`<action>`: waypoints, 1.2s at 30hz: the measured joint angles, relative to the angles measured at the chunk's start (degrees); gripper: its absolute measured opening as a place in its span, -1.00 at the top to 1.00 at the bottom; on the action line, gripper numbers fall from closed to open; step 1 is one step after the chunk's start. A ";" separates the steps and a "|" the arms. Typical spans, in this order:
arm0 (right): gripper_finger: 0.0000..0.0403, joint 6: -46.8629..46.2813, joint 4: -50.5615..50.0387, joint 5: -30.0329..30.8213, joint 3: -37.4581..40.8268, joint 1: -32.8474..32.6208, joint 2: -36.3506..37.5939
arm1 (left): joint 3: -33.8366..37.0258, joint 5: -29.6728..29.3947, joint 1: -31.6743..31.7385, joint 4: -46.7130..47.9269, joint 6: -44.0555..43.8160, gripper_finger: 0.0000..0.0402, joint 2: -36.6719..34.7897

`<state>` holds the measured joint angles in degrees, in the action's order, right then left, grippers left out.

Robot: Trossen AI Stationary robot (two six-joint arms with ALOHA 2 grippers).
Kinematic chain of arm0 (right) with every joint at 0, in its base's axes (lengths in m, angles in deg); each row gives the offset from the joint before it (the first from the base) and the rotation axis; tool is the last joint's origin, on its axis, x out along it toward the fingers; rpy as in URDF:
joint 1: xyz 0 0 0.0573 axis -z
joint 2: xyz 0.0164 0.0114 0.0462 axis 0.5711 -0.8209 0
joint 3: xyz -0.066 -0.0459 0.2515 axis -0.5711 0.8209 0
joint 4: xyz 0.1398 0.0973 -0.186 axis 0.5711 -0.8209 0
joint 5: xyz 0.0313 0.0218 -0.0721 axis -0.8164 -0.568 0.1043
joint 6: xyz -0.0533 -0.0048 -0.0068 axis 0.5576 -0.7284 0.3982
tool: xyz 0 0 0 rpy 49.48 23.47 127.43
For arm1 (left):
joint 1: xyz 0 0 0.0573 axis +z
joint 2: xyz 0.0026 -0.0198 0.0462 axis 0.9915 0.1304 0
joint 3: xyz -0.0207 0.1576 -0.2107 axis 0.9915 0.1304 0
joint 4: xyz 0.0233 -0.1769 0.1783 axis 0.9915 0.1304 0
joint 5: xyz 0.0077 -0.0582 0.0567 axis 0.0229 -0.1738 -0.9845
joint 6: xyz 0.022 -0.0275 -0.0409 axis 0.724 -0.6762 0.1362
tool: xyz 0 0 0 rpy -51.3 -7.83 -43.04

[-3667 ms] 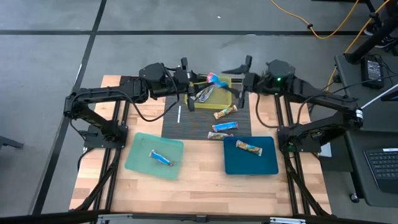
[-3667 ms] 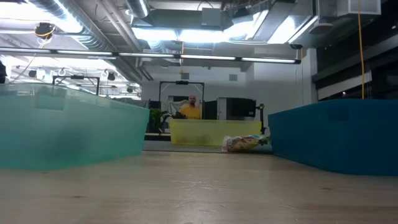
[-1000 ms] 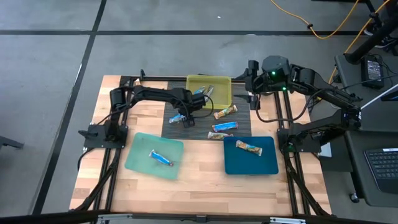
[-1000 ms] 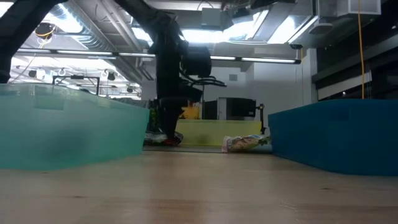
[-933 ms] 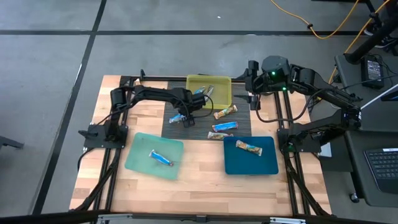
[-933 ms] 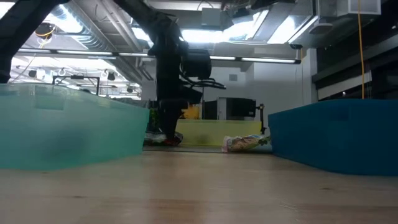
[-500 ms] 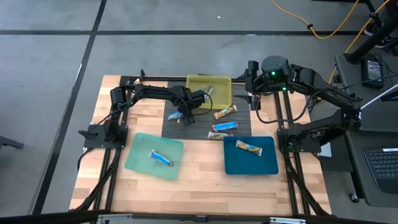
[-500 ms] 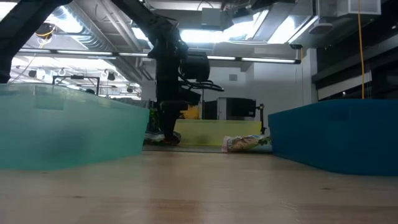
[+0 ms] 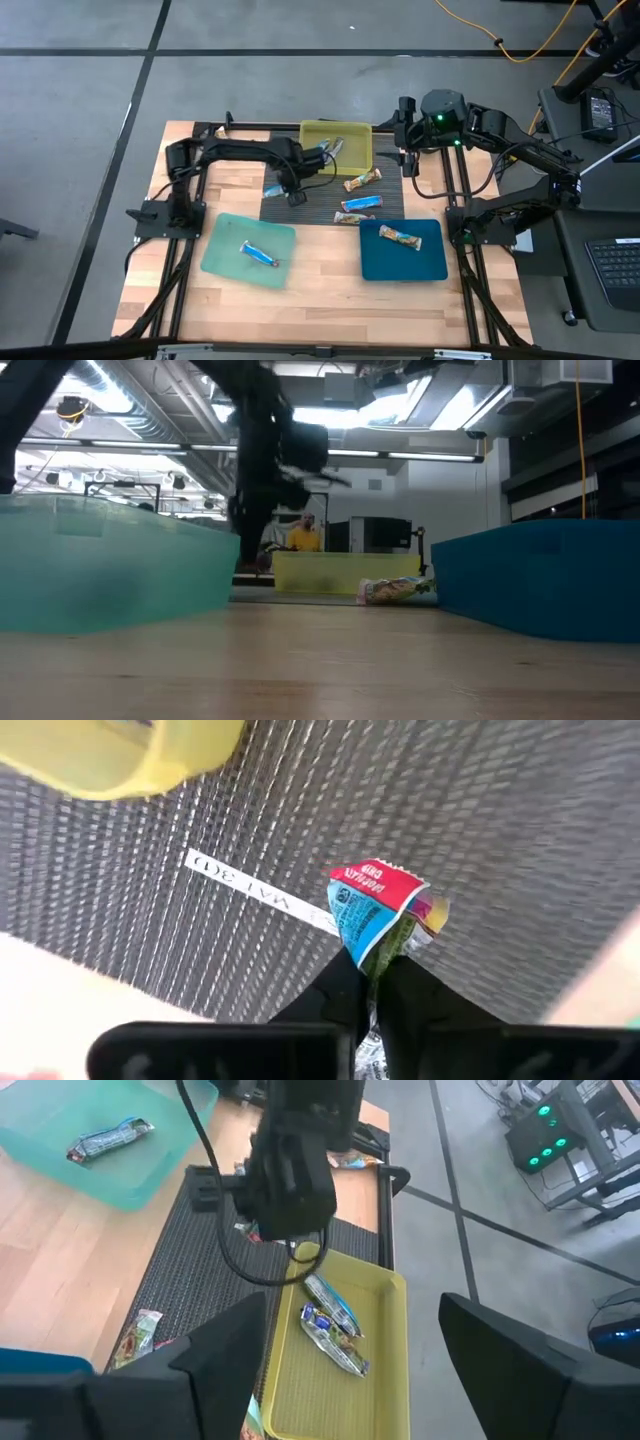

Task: Pick and place Granola Bars by type
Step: Put the red granola bar into the green bin

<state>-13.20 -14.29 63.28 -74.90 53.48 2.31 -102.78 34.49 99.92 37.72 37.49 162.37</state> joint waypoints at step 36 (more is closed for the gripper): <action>-0.48 0.67 4.77 0.09 0.00 2.62 0.02 | -0.13 4.05 -28.69 16.77 -26.76 0.96 -38.03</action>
<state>-12.53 -9.52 63.37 -74.90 56.10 2.34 -102.92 38.54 71.23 54.49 10.73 124.34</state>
